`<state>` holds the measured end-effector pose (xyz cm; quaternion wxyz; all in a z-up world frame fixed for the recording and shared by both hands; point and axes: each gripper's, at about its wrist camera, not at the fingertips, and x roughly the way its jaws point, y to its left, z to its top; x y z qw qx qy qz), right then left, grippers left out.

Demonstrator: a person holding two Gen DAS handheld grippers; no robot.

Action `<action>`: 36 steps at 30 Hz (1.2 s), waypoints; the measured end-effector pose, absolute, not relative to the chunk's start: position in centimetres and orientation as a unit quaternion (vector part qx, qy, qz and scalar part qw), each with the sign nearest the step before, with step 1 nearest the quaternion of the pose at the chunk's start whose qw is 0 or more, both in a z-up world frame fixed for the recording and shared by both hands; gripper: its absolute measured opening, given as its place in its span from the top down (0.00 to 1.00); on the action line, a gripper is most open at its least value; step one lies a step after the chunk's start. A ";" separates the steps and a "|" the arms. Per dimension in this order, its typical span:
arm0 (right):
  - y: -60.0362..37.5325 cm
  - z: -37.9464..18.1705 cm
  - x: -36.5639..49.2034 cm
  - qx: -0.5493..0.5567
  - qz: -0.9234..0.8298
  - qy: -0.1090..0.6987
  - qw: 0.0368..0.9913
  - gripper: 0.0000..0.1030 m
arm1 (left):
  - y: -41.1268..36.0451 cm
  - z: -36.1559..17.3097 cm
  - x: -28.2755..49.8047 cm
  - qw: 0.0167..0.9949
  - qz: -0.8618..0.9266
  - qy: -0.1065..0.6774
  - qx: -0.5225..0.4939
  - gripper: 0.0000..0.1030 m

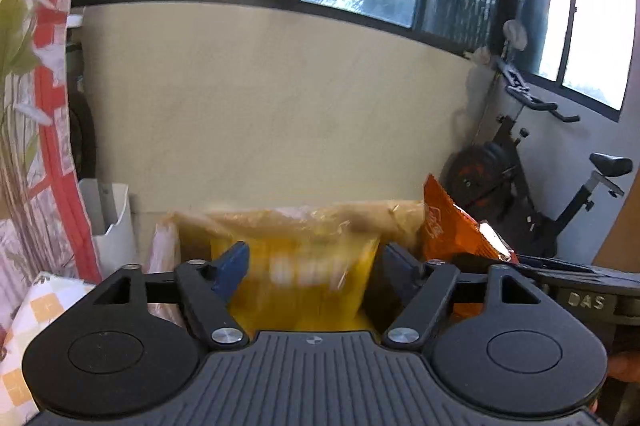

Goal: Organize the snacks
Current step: 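Carry both bags over the box and open both tools to drop them, then grasp the small yellow-orange packet on the tablecloth with the right tool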

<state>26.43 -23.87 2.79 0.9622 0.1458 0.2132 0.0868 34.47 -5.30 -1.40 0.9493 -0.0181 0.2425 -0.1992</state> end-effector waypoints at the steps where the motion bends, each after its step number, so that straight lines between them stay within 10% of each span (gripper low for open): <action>1: -24.0 2.7 26.2 0.145 0.084 0.215 0.962 0.24 | -4.8 -1.7 34.8 0.949 -0.195 0.246 -0.023 0.21; 19: -29.5 3.0 18.0 0.066 0.095 0.162 0.980 0.17 | 4.4 -1.4 26.2 0.970 -0.114 0.210 -0.057 0.21; 36: -32.8 -13.4 16.0 0.067 0.025 0.365 0.928 0.18 | 5.9 -10.1 20.1 0.950 -0.038 0.296 -0.091 0.21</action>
